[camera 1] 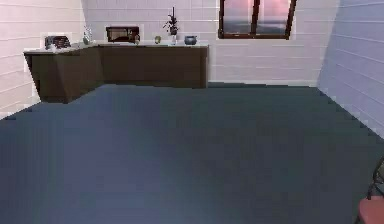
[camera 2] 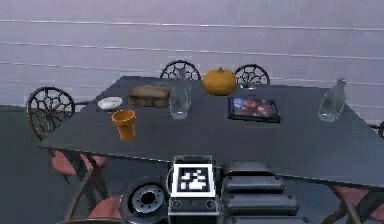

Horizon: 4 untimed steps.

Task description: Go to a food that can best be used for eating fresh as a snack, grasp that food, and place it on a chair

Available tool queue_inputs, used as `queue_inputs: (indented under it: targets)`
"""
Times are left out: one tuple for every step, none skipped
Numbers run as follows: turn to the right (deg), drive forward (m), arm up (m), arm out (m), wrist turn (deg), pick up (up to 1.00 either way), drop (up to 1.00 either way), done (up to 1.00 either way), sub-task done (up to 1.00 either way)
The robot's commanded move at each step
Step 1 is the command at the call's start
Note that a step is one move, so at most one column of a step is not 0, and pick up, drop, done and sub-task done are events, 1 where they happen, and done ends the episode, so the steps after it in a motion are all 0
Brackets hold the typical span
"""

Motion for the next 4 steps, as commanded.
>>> queue_inputs:
  targets:
    - [-45.0, 0.00, 0.00, 0.00, 0.0, 0.00, 0.00, 0.00, 0.00]
    - [-33.0, 0.00, 0.00, 0.00, 0.0, 0.00, 0.00, 0.00, 0.00]
    - [-3.0, 0.00, 0.00, 0.00, 0.0, 0.00, 0.00, 0.00, 0.00]
    - [0.0, 0.25, 0.00, 0.00, 0.0, 0.00, 0.00, 0.00, 0.00]
